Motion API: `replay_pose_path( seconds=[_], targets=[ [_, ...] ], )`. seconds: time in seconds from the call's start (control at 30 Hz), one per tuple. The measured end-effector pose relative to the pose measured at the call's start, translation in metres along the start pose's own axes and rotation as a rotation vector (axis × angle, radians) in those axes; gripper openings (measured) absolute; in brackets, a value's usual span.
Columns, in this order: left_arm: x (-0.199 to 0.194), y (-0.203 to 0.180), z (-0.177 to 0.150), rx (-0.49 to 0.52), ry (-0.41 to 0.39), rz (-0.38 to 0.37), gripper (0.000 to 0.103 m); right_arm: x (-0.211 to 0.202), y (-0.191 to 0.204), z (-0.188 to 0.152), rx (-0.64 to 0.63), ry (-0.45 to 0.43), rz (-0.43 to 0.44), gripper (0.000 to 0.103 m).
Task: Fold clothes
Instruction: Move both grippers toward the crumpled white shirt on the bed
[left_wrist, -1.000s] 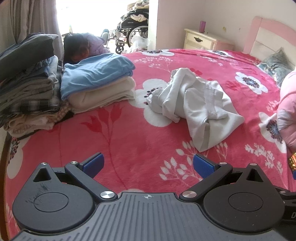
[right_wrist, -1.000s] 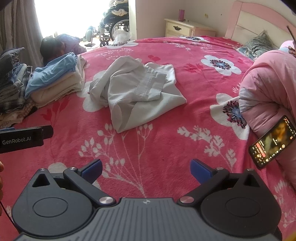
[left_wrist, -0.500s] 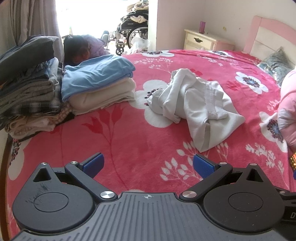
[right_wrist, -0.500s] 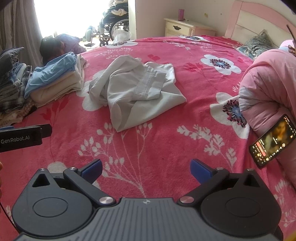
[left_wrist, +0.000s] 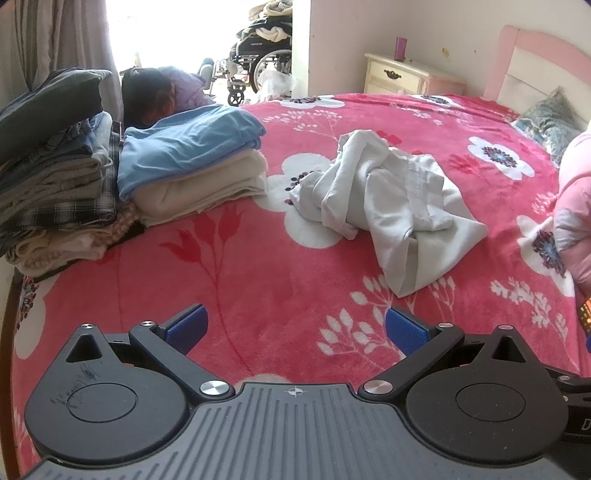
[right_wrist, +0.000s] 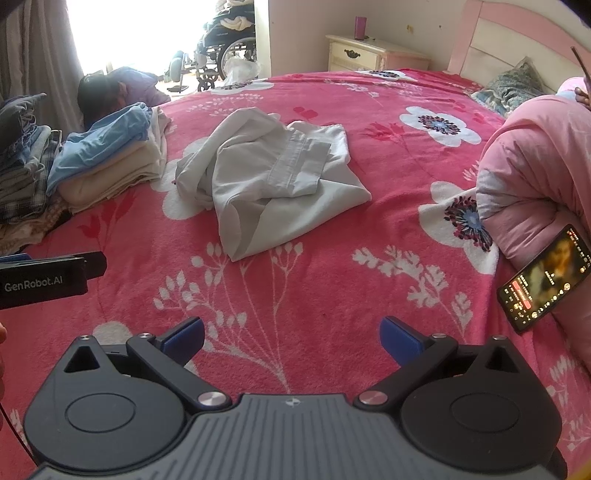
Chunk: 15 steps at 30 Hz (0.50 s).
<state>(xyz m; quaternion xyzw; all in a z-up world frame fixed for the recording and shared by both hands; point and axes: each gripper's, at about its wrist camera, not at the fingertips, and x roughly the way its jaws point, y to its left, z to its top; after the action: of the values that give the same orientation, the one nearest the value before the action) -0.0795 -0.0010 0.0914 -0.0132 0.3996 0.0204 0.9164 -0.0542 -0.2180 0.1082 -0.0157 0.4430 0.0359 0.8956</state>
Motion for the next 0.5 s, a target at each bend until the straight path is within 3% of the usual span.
replay_pose_path(
  seconds=[0.2, 0.5],
  targets=[
    [0.003, -0.003, -0.001, 0.008, 0.005, -0.001, 0.103, 0.033, 0.007, 0.026, 0.014, -0.001, -0.005, 0.103],
    [0.034, -0.011, 0.013, 0.068, -0.061, -0.067, 0.103, 0.028, -0.002, 0.027, 0.028, -0.058, 0.029, 0.103]
  ],
)
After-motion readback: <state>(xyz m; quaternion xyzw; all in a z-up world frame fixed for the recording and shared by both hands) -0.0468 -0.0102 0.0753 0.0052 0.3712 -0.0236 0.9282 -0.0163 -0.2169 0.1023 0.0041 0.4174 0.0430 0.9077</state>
